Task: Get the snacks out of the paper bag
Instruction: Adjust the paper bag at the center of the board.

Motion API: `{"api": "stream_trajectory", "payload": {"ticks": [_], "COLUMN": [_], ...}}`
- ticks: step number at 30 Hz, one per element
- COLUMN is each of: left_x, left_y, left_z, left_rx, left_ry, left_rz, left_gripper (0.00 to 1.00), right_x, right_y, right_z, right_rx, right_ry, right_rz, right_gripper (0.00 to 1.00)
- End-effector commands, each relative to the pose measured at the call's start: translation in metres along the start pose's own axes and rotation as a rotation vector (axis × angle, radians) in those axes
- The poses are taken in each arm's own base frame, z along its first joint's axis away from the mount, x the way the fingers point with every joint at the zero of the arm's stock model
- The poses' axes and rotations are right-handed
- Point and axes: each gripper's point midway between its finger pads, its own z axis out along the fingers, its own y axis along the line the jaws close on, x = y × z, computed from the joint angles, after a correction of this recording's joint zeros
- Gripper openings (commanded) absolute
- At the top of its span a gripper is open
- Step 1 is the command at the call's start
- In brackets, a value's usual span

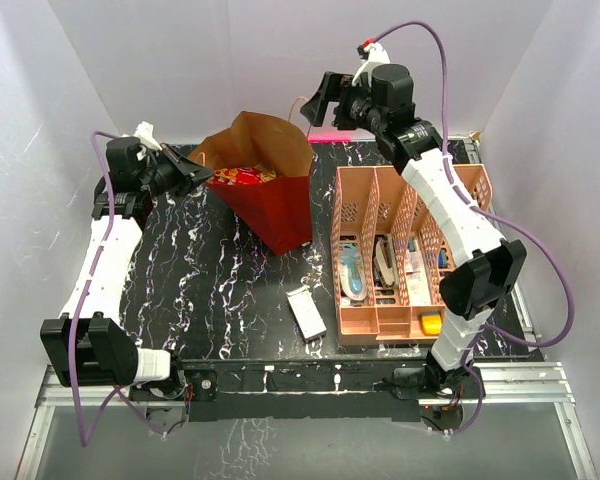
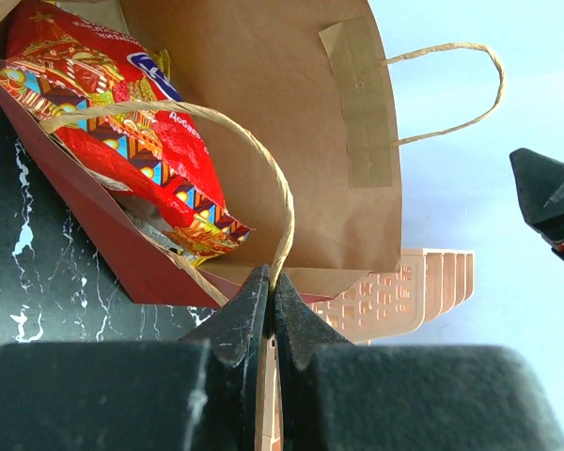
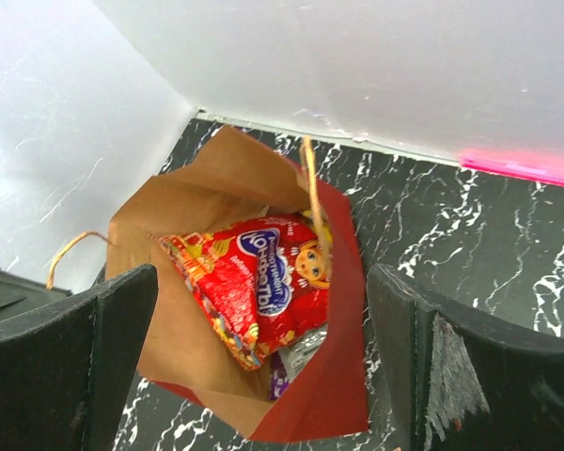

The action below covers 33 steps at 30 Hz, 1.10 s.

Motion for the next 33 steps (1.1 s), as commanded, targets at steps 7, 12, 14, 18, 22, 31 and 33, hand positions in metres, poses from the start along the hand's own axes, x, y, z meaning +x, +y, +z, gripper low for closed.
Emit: {"api": "stream_trajectory", "payload": {"ticks": [7,12,14,18,22,31,33], "left_x": [0.017,0.023,0.023,0.022,0.019,0.019,0.020], "left_y": [-0.012,-0.007,-0.005,-0.007,-0.009,-0.006,-0.007], "left_z": [-0.011,-0.010,-0.009,-0.007,-0.008,-0.008,-0.009], "left_rx": [0.044,0.026,0.023,0.028,0.025,0.012,0.015], "left_ry": [0.052,0.071,0.073,0.073,0.068,0.066,0.069], "left_rz": [0.010,0.016,0.013,0.012,0.023,0.025,0.025], "left_gripper": [0.00,0.00,0.00,0.00,0.00,0.14,0.24], "right_x": [-0.006,-0.002,-0.001,0.007,0.002,-0.030,-0.047], "right_y": [0.000,0.001,0.003,0.006,0.006,0.003,0.000], "right_z": [0.027,0.044,0.052,0.069,0.082,0.081,0.077], "right_rx": [-0.112,-0.163,-0.181,-0.224,-0.234,-0.200,-0.196], "right_ry": [-0.057,-0.070,-0.062,-0.047,-0.062,-0.151,-0.197], "right_rz": [-0.051,-0.095,-0.082,-0.020,-0.007,-0.049,-0.069], "right_gripper": [0.89,0.71,0.60,0.53,0.39,0.09,0.08]}}
